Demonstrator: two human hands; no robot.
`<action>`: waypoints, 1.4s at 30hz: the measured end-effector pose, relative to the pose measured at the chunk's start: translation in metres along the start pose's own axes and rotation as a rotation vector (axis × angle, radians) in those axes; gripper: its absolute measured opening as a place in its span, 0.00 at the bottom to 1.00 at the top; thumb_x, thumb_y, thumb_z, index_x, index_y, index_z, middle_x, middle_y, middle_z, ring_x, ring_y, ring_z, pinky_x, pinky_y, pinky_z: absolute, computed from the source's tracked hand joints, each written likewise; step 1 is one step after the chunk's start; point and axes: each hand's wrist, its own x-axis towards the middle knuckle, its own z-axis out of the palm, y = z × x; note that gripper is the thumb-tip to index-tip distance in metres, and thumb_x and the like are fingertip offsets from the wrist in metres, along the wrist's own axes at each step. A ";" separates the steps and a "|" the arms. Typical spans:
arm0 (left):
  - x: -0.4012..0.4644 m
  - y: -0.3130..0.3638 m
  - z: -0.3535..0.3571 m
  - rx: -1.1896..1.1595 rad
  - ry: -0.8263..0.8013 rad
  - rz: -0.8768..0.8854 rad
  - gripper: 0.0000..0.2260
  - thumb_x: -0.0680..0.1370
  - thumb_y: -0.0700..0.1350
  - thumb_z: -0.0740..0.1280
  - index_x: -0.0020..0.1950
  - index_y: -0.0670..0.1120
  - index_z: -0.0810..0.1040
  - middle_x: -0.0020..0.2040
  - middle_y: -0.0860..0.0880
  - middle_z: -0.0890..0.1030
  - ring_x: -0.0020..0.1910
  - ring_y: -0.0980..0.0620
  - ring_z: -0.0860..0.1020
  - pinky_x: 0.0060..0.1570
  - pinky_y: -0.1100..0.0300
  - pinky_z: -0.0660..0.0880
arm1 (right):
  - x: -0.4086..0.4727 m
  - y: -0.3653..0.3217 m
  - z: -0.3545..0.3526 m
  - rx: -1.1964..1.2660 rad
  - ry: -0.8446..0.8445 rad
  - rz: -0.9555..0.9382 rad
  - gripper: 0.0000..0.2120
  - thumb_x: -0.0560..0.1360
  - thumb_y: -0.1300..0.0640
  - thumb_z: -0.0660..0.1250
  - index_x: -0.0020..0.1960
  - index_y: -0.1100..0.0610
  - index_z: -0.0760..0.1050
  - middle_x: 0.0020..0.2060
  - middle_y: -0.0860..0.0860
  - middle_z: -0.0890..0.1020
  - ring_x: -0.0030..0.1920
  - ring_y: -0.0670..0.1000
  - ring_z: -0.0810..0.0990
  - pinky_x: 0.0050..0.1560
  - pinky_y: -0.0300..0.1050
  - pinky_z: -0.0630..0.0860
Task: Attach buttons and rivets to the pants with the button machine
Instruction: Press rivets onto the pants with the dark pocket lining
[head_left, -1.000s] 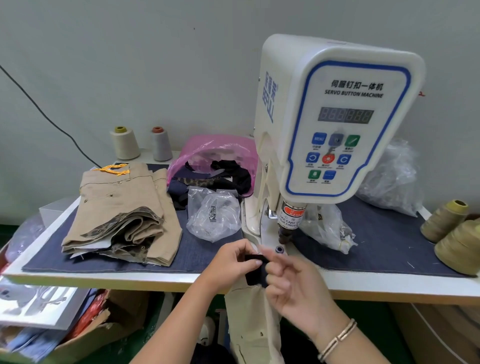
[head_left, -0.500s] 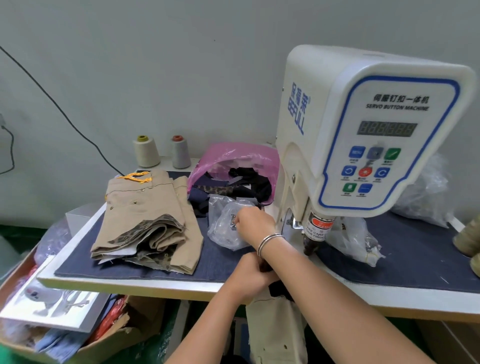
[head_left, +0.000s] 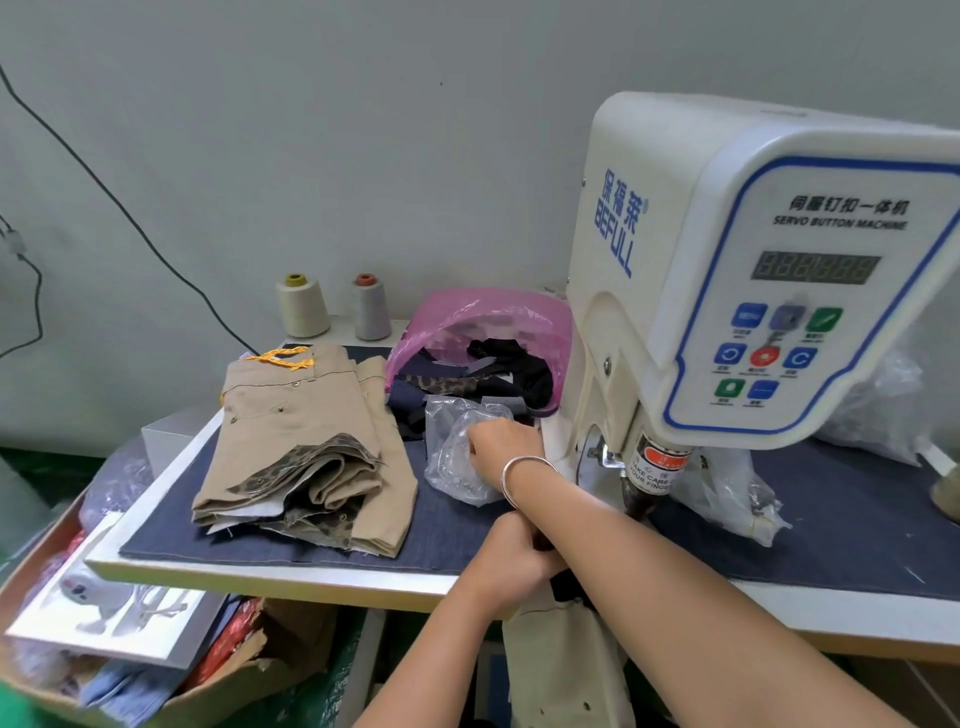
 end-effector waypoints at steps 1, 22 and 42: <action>0.000 0.000 0.000 -0.004 0.003 -0.001 0.07 0.66 0.37 0.66 0.34 0.49 0.77 0.30 0.56 0.81 0.32 0.63 0.77 0.33 0.69 0.72 | 0.001 0.000 0.000 0.008 -0.005 -0.003 0.12 0.78 0.58 0.58 0.57 0.54 0.77 0.54 0.53 0.80 0.55 0.58 0.78 0.44 0.46 0.67; -0.004 0.002 0.004 0.021 -0.016 -0.002 0.10 0.73 0.29 0.68 0.53 0.35 0.81 0.48 0.45 0.85 0.51 0.50 0.83 0.53 0.59 0.78 | -0.043 0.026 -0.008 0.853 0.104 0.275 0.07 0.74 0.51 0.66 0.38 0.48 0.77 0.38 0.44 0.79 0.44 0.49 0.78 0.49 0.47 0.76; -0.002 0.001 -0.002 -0.027 -0.079 -0.056 0.09 0.73 0.30 0.70 0.39 0.43 0.78 0.38 0.49 0.81 0.39 0.56 0.79 0.44 0.63 0.75 | -0.184 0.114 -0.032 1.007 0.251 0.098 0.08 0.74 0.63 0.70 0.37 0.54 0.78 0.26 0.47 0.75 0.28 0.40 0.69 0.34 0.31 0.68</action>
